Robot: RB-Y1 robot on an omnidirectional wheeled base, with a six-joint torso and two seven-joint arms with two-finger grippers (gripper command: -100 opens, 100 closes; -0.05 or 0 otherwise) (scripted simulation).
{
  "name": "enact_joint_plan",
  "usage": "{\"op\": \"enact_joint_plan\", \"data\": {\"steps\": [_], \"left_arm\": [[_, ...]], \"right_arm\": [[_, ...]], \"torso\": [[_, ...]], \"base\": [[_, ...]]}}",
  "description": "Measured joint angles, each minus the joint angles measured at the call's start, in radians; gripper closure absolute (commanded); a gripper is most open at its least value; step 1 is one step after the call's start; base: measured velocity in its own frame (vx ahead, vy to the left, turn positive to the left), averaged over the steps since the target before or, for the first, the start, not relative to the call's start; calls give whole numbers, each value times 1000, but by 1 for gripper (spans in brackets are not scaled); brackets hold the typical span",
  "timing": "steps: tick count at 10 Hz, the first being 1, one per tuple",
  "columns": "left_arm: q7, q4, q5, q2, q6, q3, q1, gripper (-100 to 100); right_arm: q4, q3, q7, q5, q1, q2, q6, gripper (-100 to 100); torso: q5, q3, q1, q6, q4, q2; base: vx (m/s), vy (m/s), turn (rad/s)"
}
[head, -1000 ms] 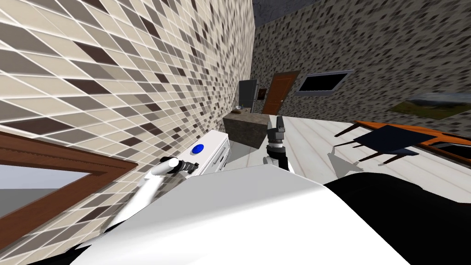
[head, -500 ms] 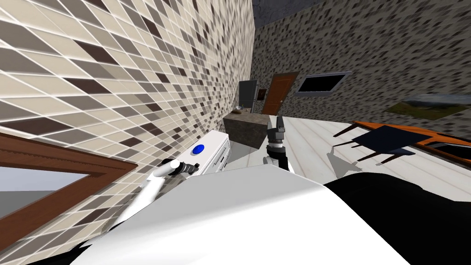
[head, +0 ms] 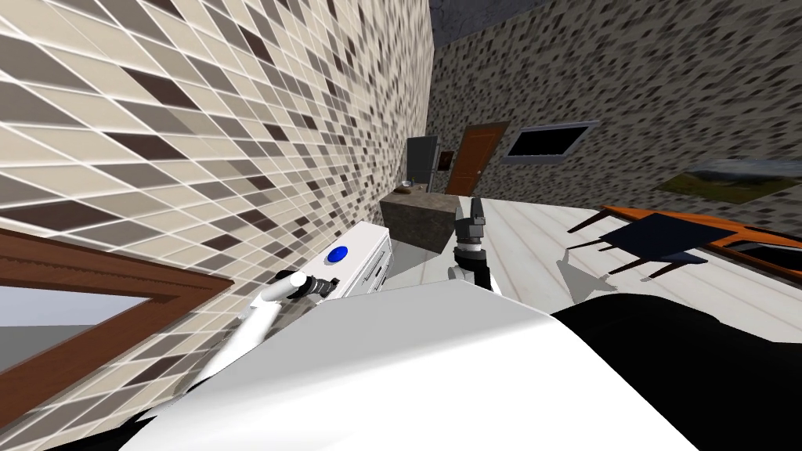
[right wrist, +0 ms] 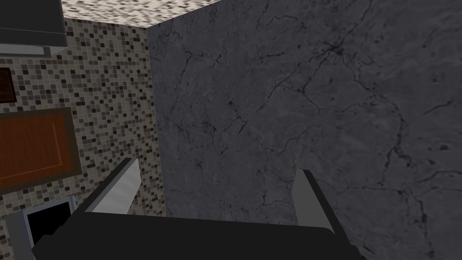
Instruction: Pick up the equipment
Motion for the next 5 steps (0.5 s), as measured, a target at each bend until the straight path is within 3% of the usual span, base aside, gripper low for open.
{"op": "enact_joint_plan", "data": {"steps": [1,2,4,5], "left_arm": [[0,0,0,0,0,0,0,0],[0,0,0,0,0,0,0,100],[24,-38,7,17,27,2,4,100],[27,-41,8,18,31,2,4,0]], "right_arm": [[0,0,0,0,0,0,0,0],[0,0,0,0,0,0,0,0],[0,0,0,0,0,0,0,0],[0,0,0,0,0,0,0,0]], "torso": [[0,0,0,0,0,0],[0,0,0,0,0,0],[-1,1,-1,0,1,2],[0,1,-1,0,0,1]], "base": [[0,0,0],[-15,-6,14],[-21,-7,7],[0,0,0]]}}
